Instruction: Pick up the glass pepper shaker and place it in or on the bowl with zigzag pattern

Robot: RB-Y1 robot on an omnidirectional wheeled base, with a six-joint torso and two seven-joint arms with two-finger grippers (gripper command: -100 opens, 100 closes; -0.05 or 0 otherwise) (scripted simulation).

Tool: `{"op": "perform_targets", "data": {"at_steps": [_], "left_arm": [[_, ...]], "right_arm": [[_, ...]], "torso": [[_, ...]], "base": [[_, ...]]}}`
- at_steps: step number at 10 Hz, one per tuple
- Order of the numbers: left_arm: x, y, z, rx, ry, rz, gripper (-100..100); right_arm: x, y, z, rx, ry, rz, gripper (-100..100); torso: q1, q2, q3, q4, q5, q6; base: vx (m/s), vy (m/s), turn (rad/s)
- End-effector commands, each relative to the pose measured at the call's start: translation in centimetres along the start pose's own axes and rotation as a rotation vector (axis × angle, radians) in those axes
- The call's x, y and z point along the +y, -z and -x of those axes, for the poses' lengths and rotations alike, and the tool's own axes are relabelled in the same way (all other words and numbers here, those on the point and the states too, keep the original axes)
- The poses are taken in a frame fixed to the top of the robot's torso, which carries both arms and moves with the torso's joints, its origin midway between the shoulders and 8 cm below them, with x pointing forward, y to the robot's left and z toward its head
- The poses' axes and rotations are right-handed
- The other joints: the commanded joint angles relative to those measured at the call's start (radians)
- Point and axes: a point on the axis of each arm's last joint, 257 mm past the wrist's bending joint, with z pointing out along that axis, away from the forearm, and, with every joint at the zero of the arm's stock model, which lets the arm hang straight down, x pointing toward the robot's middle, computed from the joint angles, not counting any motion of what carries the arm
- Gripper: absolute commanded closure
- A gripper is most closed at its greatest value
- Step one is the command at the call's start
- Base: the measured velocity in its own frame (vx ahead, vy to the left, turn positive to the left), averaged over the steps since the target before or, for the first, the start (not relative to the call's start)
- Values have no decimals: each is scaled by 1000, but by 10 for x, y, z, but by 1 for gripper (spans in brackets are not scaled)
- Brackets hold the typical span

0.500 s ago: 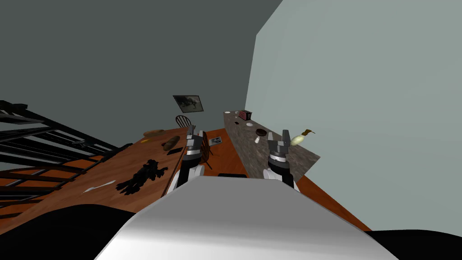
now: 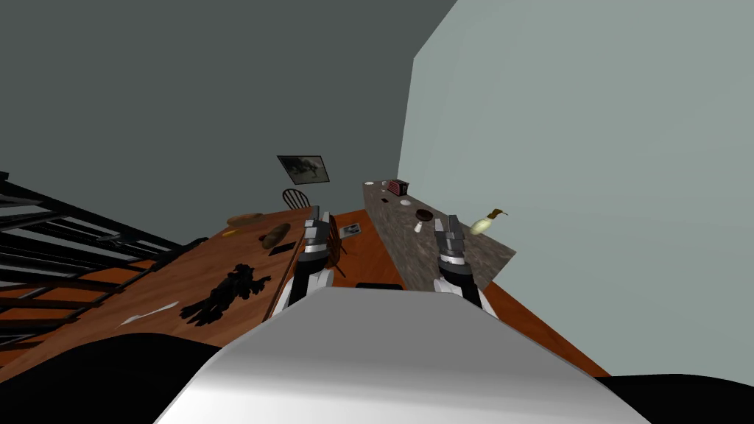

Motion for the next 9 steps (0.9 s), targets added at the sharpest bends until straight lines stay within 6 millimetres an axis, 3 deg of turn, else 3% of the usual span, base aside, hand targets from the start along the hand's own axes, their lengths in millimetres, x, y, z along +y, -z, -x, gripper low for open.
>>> {"op": "perform_targets", "data": {"at_steps": [1, 9], "left_arm": [[0, 0, 0, 0, 0, 0, 0], [0, 0, 0, 0, 0, 0, 0]], "right_arm": [[-23, 8, -4, 61, 89, -59, -100], [-115, 55, 3, 239, 415, -287, -100]], "torso": [[0, 0, 0, 0, 0, 0], [3, 0, 0, 0, 1, 0]], "base": [[-11, 41, -166], [-14, 52, -106]]}}
